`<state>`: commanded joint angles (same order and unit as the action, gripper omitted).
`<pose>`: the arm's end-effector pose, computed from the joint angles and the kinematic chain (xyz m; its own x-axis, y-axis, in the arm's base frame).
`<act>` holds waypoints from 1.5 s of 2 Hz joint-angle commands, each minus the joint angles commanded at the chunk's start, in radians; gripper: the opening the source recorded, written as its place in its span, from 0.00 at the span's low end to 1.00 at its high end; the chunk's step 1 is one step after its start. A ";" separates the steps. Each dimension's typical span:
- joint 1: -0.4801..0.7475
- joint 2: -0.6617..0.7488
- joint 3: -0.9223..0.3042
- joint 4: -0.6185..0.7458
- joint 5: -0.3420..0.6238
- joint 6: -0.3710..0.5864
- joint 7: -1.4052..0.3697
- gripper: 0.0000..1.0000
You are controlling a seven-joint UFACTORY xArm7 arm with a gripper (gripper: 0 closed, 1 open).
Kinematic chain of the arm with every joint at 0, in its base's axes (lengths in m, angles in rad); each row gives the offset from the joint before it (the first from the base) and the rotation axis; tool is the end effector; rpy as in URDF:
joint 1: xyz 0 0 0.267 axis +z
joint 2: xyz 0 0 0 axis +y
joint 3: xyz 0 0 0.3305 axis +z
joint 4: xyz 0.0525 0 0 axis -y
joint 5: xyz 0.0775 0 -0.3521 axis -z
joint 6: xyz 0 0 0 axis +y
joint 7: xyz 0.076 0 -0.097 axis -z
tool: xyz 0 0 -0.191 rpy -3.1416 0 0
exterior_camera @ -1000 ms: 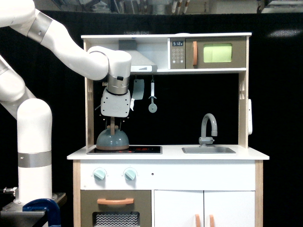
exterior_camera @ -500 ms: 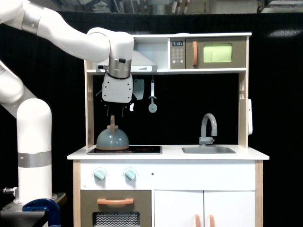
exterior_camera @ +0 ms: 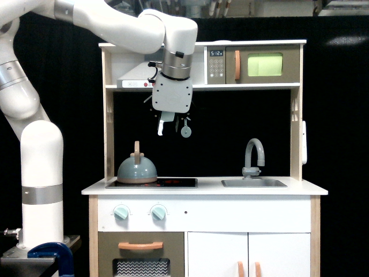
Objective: Place the teapot on the stove
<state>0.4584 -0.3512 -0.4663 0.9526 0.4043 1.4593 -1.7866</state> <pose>0.3313 0.1099 0.3075 -0.1095 0.8315 0.5447 0.9786 0.1863 -0.0876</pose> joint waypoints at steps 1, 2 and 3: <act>-0.042 0.108 -0.089 0.078 -0.005 0.046 -0.136 1.00; -0.047 0.073 -0.067 0.089 -0.013 0.076 -0.098 1.00; -0.034 0.057 -0.031 0.062 0.001 0.043 -0.061 1.00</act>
<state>0.4240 -0.2938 -0.4970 1.0142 0.4048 1.5025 -1.8474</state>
